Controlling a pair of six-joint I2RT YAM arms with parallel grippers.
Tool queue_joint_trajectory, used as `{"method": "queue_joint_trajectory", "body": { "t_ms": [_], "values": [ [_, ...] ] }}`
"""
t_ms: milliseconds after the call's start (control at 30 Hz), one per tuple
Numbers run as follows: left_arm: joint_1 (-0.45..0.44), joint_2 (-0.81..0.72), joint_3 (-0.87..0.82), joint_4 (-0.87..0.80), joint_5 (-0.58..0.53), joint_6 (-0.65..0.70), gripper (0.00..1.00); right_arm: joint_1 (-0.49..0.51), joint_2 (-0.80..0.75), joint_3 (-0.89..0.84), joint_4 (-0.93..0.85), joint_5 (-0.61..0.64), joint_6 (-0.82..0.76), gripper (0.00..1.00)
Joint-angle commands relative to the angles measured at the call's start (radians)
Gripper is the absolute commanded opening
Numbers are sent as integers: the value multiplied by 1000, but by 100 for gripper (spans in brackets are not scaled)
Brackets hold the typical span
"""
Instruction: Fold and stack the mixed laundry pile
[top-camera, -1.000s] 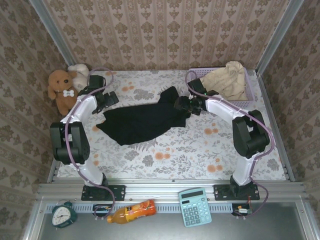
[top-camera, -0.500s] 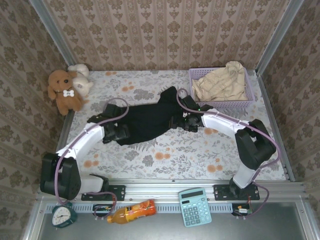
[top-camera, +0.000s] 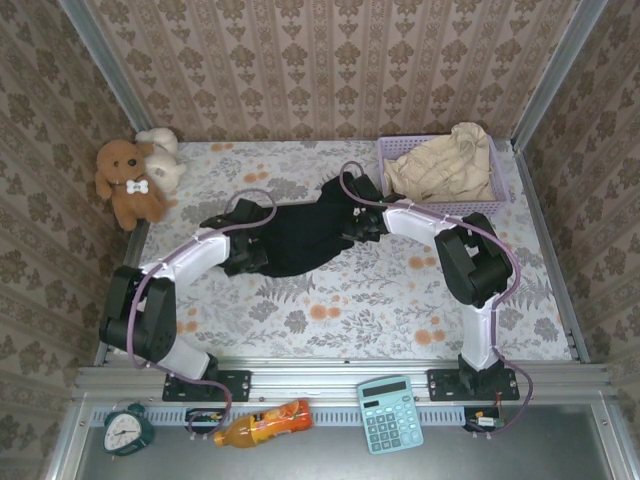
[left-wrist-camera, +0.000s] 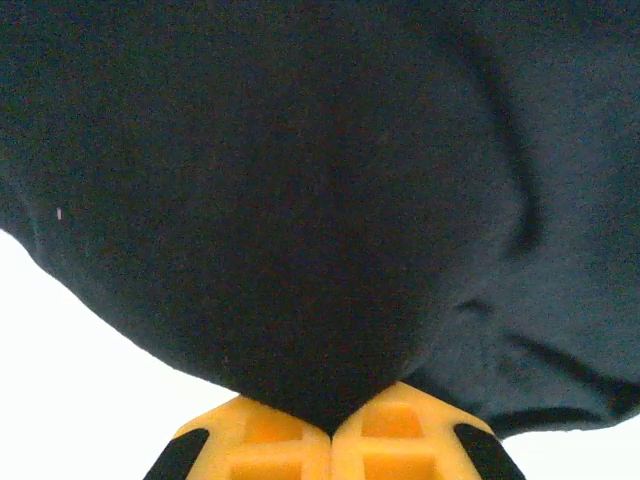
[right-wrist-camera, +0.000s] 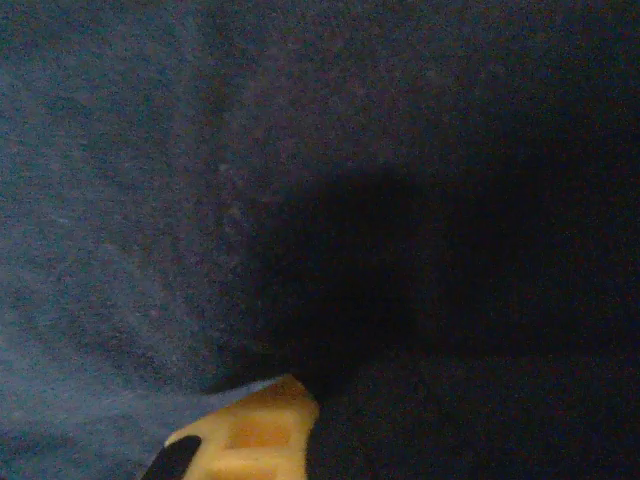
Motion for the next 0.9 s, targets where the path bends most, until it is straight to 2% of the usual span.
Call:
{"method": "queue_joint_trajectory", "body": {
  "t_ms": [0, 167, 300, 433, 667, 767, 867],
  "values": [
    [35, -99, 87, -90, -54, 62, 0, -10, -56, 35, -61, 47, -13, 0],
    [167, -230, 244, -147, -28, 120, 0, -25, -238, 87, -200, 44, -121, 0],
    [274, -248, 502, -197, 14, 191, 0, -33, -323, 238, -383, 19, -250, 0],
    [280, -237, 757, -215, -10, 260, 0, -31, -422, 342, -507, -61, -291, 0],
    [281, -223, 1064, -208, -12, 308, 0, -31, -657, 362, -516, -192, -205, 0],
    [283, -206, 1108, -231, -25, 311, 0, -31, -679, 333, -515, -251, -147, 1],
    [285, -209, 1017, -215, 10, 262, 0, -40, -666, 282, -492, -243, -127, 0]
  ]
}}
